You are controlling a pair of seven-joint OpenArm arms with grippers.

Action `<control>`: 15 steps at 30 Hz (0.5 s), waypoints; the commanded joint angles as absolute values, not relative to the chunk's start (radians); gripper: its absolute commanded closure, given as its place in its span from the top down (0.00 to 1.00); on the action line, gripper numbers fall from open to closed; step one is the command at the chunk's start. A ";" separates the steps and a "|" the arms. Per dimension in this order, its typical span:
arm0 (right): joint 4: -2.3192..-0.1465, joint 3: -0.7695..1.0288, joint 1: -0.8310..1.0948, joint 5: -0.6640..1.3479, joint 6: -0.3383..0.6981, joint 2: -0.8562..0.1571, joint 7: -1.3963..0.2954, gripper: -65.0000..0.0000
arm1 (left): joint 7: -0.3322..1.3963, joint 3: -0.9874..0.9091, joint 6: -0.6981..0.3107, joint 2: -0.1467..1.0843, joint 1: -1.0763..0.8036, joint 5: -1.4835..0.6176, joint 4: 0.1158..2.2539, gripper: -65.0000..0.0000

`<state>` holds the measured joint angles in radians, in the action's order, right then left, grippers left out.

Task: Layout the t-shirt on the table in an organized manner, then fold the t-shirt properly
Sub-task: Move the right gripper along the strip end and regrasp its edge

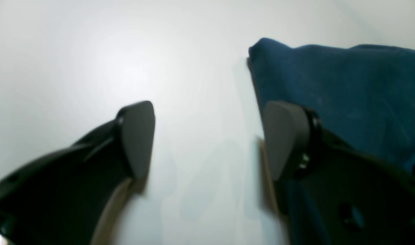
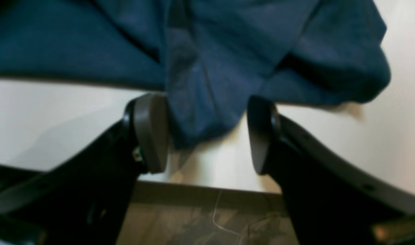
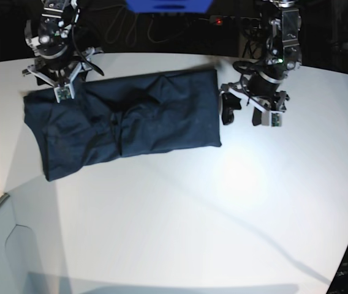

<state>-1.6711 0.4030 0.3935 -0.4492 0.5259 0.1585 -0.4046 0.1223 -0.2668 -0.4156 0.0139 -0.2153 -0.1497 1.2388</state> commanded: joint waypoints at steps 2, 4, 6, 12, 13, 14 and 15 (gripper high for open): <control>-1.684 0.403 0.383 -0.444 0.519 0.157 -0.392 0.55 | 0.113 -0.268 -0.418 0.016 -0.211 -0.157 1.251 0.75; -1.684 0.400 0.383 -0.444 0.522 0.157 -0.392 0.50 | 0.113 -0.268 -0.418 0.016 -0.211 -0.157 1.251 0.75; -1.684 0.400 0.381 -0.444 0.522 0.157 -0.392 0.41 | 0.113 -0.268 -0.418 0.016 -0.211 -0.157 1.251 0.75; -1.684 0.400 0.364 -0.443 0.524 0.157 -0.392 0.00 | 0.113 -0.268 -0.418 0.016 -0.211 -0.157 1.251 0.75; -1.684 0.400 0.364 -0.443 0.524 0.157 -0.392 0.00 | 0.113 -0.268 -0.418 0.016 -0.211 -0.157 1.251 0.75; -1.685 0.400 0.364 -0.443 0.524 0.157 -0.390 0.00 | 0.113 -0.268 -0.418 0.016 -0.211 -0.157 1.251 0.75; -1.687 0.400 0.363 -0.443 0.524 0.157 -0.387 0.00 | 0.113 -0.268 -0.418 0.016 -0.211 -0.157 1.251 0.75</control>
